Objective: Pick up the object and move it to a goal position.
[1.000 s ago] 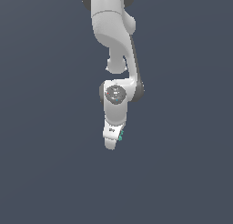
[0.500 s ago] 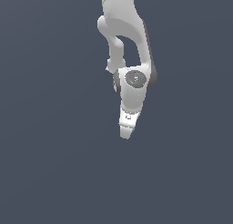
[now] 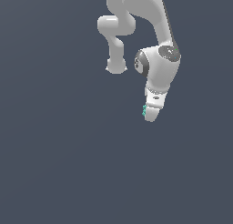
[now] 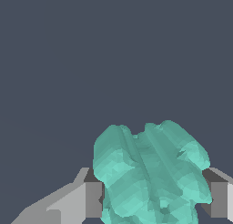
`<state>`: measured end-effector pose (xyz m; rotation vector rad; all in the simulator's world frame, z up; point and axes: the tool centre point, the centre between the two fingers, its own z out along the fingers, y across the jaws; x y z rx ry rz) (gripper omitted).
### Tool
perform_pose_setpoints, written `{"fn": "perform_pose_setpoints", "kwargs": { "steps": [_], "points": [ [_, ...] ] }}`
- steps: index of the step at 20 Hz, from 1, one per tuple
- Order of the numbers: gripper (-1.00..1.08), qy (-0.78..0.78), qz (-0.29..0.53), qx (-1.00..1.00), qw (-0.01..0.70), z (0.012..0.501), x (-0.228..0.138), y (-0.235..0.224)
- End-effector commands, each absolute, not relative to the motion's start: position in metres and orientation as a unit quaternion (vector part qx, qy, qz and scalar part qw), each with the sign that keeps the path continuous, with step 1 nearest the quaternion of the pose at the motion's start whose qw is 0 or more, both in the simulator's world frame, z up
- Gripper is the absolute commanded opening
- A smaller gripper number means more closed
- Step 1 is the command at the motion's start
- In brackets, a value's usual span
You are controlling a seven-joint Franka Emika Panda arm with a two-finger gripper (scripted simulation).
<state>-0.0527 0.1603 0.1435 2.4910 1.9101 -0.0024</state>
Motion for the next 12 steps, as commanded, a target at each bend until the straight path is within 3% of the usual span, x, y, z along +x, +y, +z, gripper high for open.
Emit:
{"fn": "perform_pose_setpoints", "kwargs": {
  "steps": [1,12],
  "points": [
    [-1.0,0.608,-0.001,0.794,0.001,0.157,-0.064,0.183],
    [-1.0,0.608,0.0,0.794,0.0,0.186,-0.086,0.233]
  ]
}}
